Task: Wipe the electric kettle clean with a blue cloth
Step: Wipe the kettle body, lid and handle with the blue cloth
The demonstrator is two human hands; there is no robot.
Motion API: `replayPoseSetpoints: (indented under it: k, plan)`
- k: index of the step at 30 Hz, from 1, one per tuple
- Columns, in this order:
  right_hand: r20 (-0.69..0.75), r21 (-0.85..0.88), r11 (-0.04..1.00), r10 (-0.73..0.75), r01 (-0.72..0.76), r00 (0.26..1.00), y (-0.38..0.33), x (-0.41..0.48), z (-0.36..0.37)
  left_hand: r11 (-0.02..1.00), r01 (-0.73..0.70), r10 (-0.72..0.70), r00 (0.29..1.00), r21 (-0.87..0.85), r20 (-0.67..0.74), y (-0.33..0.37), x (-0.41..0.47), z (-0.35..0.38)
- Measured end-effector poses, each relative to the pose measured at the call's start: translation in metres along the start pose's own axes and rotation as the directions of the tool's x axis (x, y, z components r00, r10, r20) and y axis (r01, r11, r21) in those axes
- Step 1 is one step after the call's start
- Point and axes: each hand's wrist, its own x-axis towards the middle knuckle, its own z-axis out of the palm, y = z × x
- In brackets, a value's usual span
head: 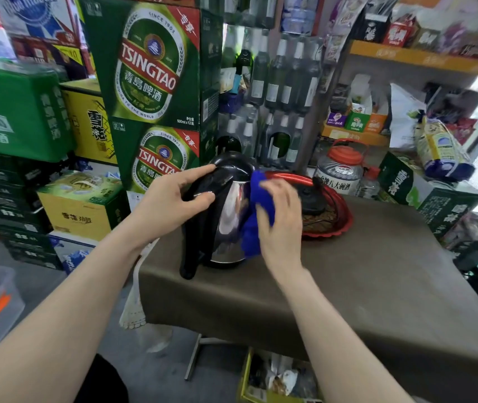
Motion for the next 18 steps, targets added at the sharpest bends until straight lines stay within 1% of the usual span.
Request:
replayPoseSetpoints:
  k: [1,3,6,8,10,12,15,16,18]
  plan:
    - [-0.041,-0.001,1.000,-0.005,0.005,0.999,-0.008,0.019,0.000,1.000,-0.006,0.006,1.000,-0.011,-0.004,-0.001,-0.001,0.001]
    - [-0.059,-0.037,0.997,-0.068,0.066,0.996,-0.017,0.042,0.004,0.999,-0.027,0.026,0.999,-0.024,-0.028,-0.004,-0.002,0.003]
    - [0.007,-0.094,0.977,-0.194,0.193,0.981,-0.015,0.026,0.016,0.998,-0.042,0.039,0.997,-0.043,-0.065,-0.011,-0.003,0.009]
    - [0.038,-0.088,0.967,-0.237,0.240,0.971,-0.008,0.001,0.019,0.998,-0.041,0.038,0.997,-0.057,-0.064,-0.016,-0.002,0.011]
    - [0.071,-0.080,0.964,-0.250,0.255,0.966,-0.004,0.001,0.016,0.997,-0.065,0.062,0.997,-0.043,-0.051,-0.017,-0.001,0.009]
    - [0.107,-0.058,0.967,-0.241,0.248,0.965,-0.011,0.030,0.015,0.996,-0.086,0.086,0.996,-0.004,-0.038,-0.015,0.003,0.006]
    - [0.142,-0.021,0.976,-0.211,0.216,0.967,-0.021,0.071,0.018,0.997,-0.075,0.075,0.997,0.010,-0.025,-0.015,0.006,0.004]
    - [0.119,-0.035,0.973,-0.222,0.227,0.968,-0.023,0.073,0.020,0.997,-0.070,0.070,0.997,-0.007,-0.019,-0.016,0.005,0.006]
    - [0.036,-0.109,0.962,-0.247,0.250,0.968,-0.020,0.050,0.025,0.996,-0.068,0.067,0.998,-0.064,-0.017,-0.020,-0.001,0.011]
